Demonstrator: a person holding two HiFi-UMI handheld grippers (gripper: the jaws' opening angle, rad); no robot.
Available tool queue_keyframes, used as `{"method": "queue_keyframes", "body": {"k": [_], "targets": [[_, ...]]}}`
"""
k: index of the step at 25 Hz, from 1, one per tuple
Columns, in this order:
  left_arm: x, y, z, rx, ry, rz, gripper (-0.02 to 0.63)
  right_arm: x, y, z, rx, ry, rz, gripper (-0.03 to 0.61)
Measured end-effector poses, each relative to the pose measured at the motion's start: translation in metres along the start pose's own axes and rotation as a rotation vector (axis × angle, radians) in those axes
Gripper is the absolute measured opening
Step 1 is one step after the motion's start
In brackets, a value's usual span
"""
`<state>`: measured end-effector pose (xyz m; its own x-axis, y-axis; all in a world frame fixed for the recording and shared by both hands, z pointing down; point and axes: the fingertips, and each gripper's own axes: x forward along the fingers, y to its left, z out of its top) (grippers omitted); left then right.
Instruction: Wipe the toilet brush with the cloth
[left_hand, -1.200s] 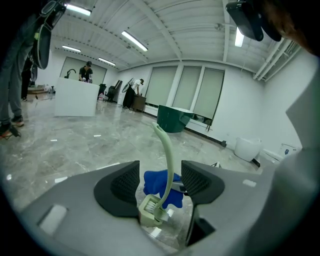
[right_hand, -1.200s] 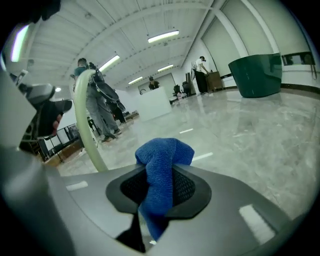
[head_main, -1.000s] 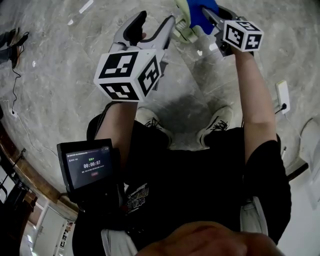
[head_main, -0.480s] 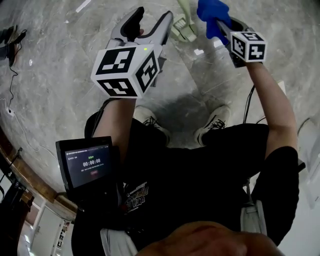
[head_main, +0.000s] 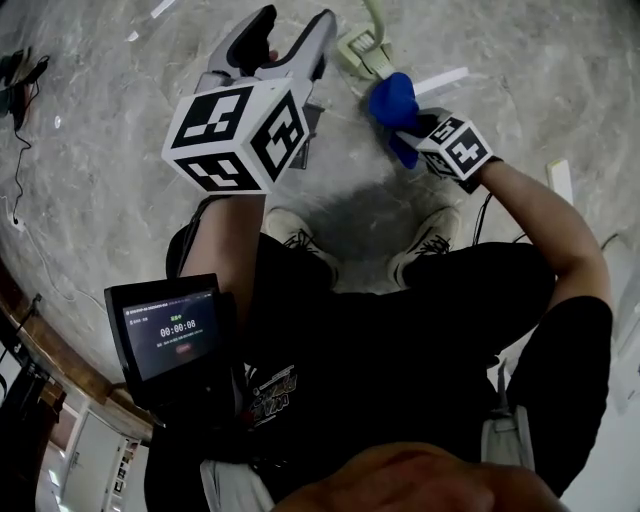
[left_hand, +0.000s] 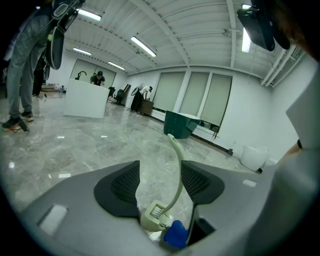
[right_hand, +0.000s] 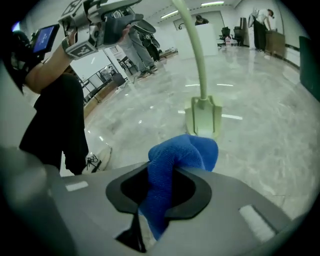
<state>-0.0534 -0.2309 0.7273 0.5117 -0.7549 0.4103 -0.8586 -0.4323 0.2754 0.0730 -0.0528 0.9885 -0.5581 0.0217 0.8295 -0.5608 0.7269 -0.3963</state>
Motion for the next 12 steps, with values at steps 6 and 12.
{"method": "queue_keyframes", "body": {"k": [6, 12], "targets": [[0.000, 0.001, -0.002, -0.016, 0.004, 0.002, 0.261, 0.054, 0.038, 0.063, 0.196, -0.067, 0.112, 0.091], [-0.004, -0.003, -0.002, -0.009, 0.001, -0.007, 0.261, 0.071, -0.015, 0.105, 0.524, -0.289, -0.083, 0.089]]}}
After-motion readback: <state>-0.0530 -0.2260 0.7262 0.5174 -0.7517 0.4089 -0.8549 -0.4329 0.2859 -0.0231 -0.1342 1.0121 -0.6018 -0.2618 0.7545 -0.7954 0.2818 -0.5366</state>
